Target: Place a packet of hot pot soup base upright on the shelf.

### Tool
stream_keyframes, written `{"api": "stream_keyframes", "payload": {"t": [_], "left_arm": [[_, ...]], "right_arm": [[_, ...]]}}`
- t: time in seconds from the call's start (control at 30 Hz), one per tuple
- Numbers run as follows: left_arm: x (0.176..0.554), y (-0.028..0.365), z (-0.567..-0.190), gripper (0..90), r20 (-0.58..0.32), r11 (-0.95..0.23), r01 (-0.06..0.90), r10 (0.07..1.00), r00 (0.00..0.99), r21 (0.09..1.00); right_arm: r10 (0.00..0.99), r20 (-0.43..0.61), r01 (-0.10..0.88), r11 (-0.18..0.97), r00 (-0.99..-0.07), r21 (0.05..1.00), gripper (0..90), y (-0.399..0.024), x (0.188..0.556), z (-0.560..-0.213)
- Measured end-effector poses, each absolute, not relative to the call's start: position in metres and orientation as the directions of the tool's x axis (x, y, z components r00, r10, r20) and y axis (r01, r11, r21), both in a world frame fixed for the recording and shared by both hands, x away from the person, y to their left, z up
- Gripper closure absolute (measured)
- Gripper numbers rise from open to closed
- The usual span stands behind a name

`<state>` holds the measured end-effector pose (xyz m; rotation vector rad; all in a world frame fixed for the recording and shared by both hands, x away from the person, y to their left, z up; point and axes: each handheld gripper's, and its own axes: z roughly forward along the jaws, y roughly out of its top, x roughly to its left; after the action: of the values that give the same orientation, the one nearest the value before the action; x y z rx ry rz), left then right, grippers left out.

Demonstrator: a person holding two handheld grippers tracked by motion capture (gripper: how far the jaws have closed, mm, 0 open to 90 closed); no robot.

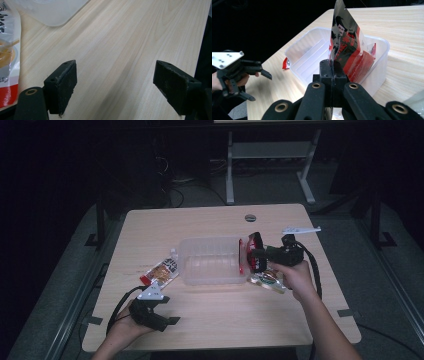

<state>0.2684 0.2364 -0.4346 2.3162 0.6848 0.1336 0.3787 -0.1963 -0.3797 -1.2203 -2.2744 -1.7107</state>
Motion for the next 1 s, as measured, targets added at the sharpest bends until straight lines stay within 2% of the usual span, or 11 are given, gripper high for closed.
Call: {"api": "stream_keyframes", "payload": {"t": [0.87,1.0], "left_arm": [[0.269,0.236,-0.436,18.8,-0.097,-0.625,0.439,0.503,0.859,0.646],[0.269,0.236,-0.436,18.8,-0.097,-0.624,0.44,0.504,0.858,0.646]], "right_arm": [[0.584,0.459,0.626,0.111,-0.669,0.772,89.2,-0.178,0.405,-0.386],[0.601,0.448,0.627,0.116,-0.662,0.77,85.6,-0.177,0.409,-0.387]]}}
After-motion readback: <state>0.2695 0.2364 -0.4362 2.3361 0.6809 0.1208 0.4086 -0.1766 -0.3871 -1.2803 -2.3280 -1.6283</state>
